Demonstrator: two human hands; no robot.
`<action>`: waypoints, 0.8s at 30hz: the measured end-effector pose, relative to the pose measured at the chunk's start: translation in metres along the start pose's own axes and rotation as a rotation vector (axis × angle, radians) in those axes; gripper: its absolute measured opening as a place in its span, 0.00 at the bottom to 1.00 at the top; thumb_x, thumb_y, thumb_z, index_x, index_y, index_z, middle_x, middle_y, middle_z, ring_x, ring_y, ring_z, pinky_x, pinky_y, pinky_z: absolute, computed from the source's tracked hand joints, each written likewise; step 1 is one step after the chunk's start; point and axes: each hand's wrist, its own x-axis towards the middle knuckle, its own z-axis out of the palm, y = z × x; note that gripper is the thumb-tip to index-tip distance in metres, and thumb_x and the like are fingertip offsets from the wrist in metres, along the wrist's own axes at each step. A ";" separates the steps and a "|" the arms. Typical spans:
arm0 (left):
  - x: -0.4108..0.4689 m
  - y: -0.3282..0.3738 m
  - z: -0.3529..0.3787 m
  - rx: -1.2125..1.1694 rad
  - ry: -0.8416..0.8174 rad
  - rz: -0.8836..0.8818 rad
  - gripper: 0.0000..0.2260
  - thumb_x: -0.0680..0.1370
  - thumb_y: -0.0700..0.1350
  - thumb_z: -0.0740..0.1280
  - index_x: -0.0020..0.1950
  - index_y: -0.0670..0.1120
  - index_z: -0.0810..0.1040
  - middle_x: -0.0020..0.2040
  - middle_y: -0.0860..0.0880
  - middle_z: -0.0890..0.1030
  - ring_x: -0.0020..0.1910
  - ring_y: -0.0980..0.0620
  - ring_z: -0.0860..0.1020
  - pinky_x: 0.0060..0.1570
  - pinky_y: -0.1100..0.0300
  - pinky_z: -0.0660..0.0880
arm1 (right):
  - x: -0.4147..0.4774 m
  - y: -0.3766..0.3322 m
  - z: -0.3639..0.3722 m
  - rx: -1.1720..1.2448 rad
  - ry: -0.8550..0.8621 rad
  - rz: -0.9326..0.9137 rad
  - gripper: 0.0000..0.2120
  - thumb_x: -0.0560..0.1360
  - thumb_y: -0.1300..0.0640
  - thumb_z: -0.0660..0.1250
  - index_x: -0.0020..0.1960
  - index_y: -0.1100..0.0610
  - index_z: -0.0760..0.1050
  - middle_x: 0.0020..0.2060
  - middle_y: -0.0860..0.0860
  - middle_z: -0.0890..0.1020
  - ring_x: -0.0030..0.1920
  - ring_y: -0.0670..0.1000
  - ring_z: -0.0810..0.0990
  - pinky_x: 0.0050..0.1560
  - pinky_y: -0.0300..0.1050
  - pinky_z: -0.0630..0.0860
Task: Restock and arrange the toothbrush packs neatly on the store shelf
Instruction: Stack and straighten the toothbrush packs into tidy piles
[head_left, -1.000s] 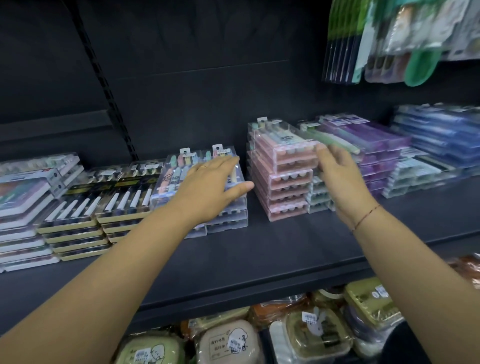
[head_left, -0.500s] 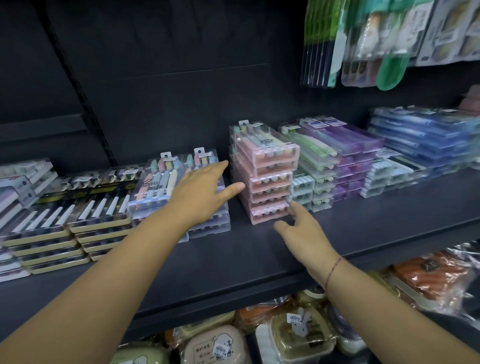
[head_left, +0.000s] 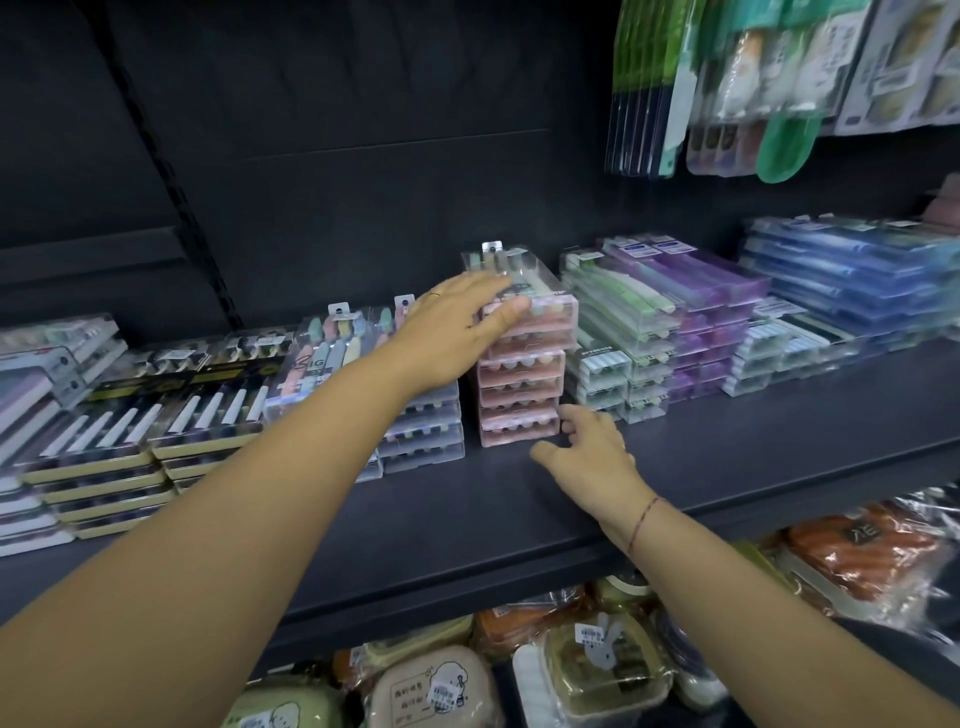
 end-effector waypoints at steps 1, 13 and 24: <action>-0.002 -0.002 0.001 -0.039 0.011 -0.015 0.32 0.77 0.65 0.50 0.78 0.53 0.61 0.79 0.51 0.58 0.78 0.52 0.53 0.76 0.53 0.50 | 0.001 -0.001 0.001 0.034 -0.008 -0.018 0.27 0.77 0.51 0.66 0.74 0.52 0.63 0.69 0.49 0.65 0.69 0.52 0.67 0.71 0.50 0.62; -0.042 -0.026 0.009 0.147 -0.074 -0.131 0.45 0.68 0.75 0.41 0.80 0.53 0.56 0.76 0.49 0.67 0.74 0.47 0.64 0.72 0.48 0.61 | 0.040 -0.015 0.001 1.044 -0.113 -0.086 0.27 0.83 0.41 0.45 0.71 0.53 0.70 0.64 0.53 0.79 0.65 0.53 0.77 0.65 0.54 0.73; -0.050 -0.026 0.001 -0.112 0.022 -0.114 0.36 0.73 0.68 0.53 0.77 0.51 0.63 0.71 0.54 0.74 0.69 0.54 0.71 0.68 0.58 0.66 | 0.062 -0.024 0.003 0.927 -0.238 -0.102 0.25 0.82 0.40 0.50 0.71 0.53 0.70 0.63 0.54 0.80 0.63 0.55 0.78 0.67 0.58 0.72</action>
